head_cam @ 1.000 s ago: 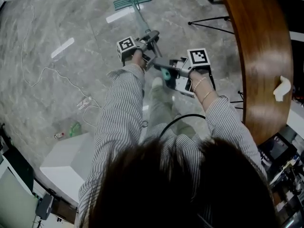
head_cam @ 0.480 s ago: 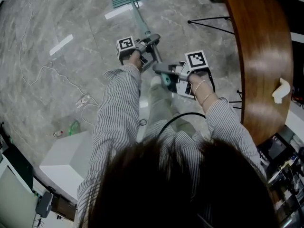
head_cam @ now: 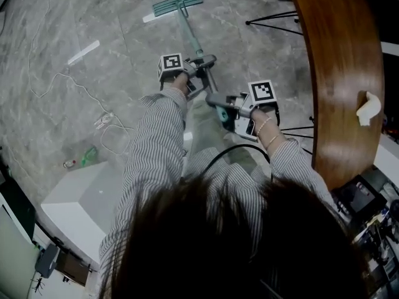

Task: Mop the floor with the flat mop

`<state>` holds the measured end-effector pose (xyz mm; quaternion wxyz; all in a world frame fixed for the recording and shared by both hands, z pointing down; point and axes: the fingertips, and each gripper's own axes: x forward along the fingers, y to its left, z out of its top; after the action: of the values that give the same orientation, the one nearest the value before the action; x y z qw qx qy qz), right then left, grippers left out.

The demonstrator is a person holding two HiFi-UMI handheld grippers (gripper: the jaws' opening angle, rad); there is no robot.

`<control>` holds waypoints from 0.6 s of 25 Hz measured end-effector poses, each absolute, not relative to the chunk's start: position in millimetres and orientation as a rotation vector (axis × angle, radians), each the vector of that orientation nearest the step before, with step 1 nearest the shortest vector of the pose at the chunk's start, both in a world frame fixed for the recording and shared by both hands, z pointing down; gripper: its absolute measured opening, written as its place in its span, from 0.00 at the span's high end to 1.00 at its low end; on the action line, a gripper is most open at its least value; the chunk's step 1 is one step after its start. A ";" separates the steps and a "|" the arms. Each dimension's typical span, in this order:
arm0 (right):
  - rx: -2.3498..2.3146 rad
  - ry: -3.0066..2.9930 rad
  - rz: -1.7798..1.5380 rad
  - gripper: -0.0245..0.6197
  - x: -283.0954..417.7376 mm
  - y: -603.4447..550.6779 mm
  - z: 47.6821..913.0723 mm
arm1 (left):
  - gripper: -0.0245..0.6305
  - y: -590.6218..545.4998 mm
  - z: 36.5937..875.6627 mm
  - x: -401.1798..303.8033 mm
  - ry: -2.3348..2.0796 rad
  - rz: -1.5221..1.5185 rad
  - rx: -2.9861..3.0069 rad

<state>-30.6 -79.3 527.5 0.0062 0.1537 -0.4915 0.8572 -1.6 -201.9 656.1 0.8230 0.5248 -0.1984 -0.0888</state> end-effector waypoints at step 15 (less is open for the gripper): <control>0.356 -1.474 2.605 0.76 64.3 222.6 517.2 | 0.76 94.9 653.7 86.7 -0.451 -0.403 1.011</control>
<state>64.3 222.6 517.2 0.0637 0.1178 -0.4880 0.8625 86.7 94.9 653.7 0.8315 0.4768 -0.2128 -0.1898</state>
